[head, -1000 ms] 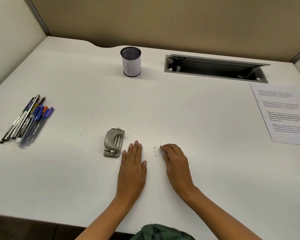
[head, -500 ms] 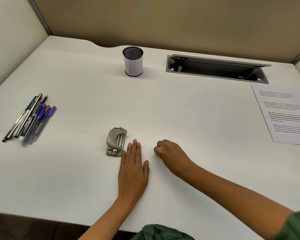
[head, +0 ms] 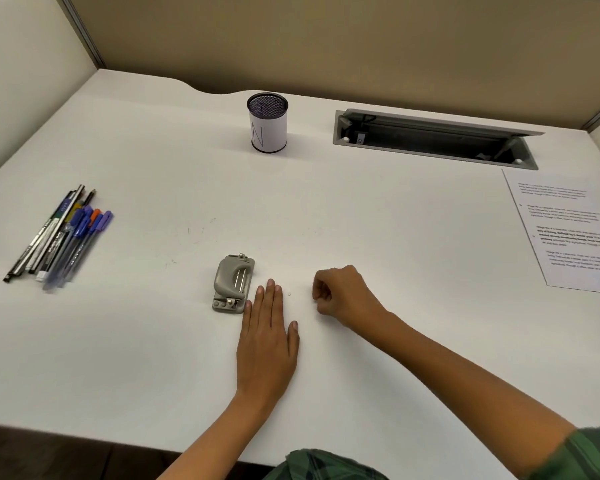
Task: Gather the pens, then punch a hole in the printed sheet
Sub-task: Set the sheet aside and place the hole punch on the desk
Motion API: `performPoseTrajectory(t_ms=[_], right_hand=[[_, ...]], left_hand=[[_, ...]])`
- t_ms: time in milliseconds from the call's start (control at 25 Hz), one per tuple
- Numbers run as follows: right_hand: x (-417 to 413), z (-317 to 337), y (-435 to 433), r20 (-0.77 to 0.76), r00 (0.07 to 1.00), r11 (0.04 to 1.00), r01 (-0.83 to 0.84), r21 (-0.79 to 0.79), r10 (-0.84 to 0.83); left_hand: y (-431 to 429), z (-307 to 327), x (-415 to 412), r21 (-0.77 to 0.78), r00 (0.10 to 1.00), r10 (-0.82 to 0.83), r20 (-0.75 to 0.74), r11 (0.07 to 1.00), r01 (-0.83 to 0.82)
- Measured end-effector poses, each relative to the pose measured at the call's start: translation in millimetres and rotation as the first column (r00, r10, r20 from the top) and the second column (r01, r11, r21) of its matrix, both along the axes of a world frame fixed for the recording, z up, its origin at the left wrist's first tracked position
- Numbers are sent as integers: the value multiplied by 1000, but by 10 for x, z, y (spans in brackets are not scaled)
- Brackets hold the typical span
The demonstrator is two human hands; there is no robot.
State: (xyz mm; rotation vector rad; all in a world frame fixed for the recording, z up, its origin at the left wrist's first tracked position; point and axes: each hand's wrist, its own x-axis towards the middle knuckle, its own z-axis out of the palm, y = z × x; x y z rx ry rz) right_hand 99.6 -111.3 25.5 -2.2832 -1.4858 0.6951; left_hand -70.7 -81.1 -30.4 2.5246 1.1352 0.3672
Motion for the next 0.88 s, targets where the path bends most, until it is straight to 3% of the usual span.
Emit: performPoseTrajectory(t_ms=[160,240,360,440,520,560,600,680,760,880], right_hand=[[139,-33,-131,-295,920,953,293,82,-257],[207,-54,-179,-489,781,885,463,36,-389],[261,-59,-217,-770,474,790,610,-63,-428],[276,-49,-220,-860,331,772,626,-108,-389],[266,-43,-221,-901,253,785,604,-136,-351],[243,-46,-218,-905,252,797,588,-138,-343],[209,-43,-216,-883,316,814,569,-117,-348],[128,-27,-222,-702,609,862,507,-14,-369],[51,-4,-217,-397,870,923,364,121,-292],[-20,7,-195,-172,979,978,137,158,-110]], left_hand=[[3,-10,3,-10,1000,1,-10,1000,-1],[9,-19,0,-8,1000,-1,-17,1000,1],[8,-25,-2,-8,1000,-5,-16,1000,5],[10,-26,-2,-9,1000,-5,-17,1000,5],[10,-28,-2,-11,1000,0,-15,1000,0],[12,-27,-3,-10,1000,3,-14,1000,-3],[12,-25,-3,-9,1000,4,-14,1000,-4],[9,-22,0,-9,1000,3,-17,1000,-3],[9,-24,-2,-16,1000,2,-16,1000,-2],[13,-27,-5,-23,1000,0,-14,1000,0]])
